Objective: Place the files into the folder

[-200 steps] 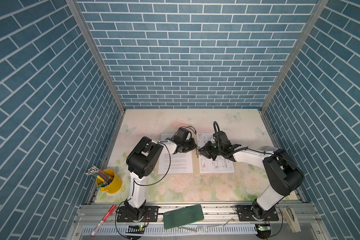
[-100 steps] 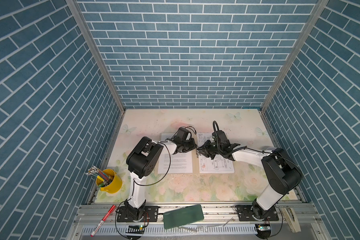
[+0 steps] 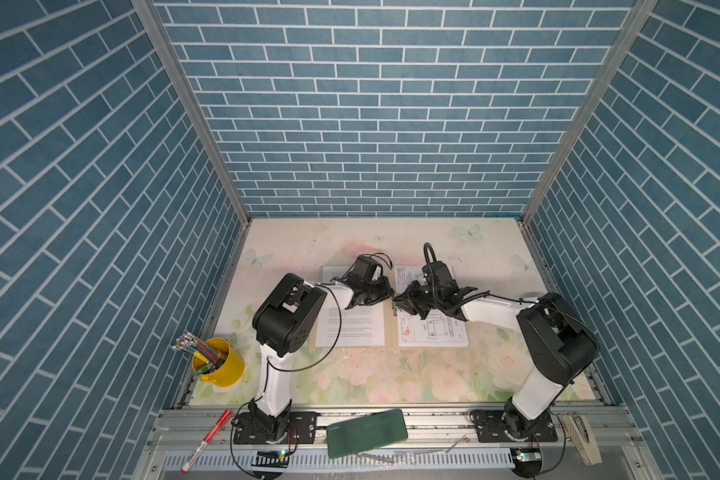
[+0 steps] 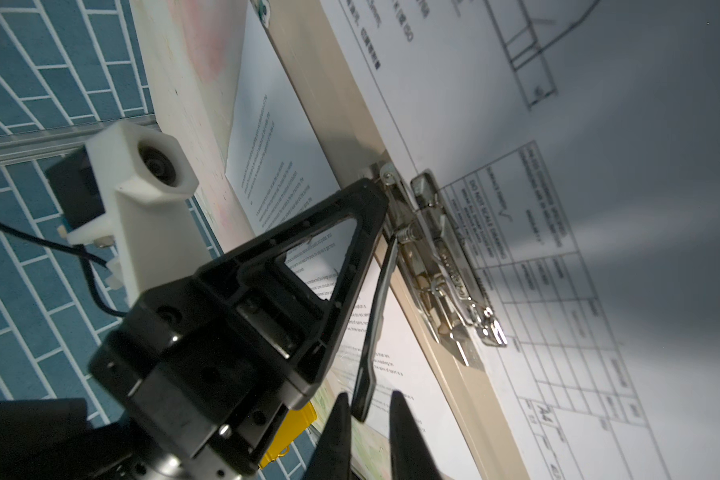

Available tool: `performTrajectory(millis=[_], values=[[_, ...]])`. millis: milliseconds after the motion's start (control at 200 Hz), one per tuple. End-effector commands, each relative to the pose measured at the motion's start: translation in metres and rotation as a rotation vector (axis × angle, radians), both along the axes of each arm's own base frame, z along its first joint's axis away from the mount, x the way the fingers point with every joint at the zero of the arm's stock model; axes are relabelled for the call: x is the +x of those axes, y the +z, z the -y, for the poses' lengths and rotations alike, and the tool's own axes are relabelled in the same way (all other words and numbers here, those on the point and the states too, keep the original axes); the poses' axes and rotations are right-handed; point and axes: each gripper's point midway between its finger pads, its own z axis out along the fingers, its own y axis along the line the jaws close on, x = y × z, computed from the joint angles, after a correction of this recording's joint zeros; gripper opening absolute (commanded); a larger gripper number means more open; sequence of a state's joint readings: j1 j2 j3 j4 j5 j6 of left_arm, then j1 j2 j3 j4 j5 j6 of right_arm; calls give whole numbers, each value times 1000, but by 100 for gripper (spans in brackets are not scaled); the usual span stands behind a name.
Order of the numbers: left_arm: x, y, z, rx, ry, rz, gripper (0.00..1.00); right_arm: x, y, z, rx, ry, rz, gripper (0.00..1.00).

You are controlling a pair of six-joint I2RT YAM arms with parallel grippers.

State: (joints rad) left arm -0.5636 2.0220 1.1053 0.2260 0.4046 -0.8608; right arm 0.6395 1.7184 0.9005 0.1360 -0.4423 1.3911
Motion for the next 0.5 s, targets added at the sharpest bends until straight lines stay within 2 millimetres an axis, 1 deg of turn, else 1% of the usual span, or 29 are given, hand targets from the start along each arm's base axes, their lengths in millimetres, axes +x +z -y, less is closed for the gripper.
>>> performTrajectory(millis=[0, 275, 496], values=[[-7, -18, -9, 49, 6, -26, 9, 7, 12, -10, 38, -9, 1, 18], [-8, -19, -10, 55, 7, -28, 9, 5, 8, -8, 33, -10, -4, 15], [-9, -21, -11, 59, 7, -31, 9, 0, -2, -5, 24, -8, -18, 12]])
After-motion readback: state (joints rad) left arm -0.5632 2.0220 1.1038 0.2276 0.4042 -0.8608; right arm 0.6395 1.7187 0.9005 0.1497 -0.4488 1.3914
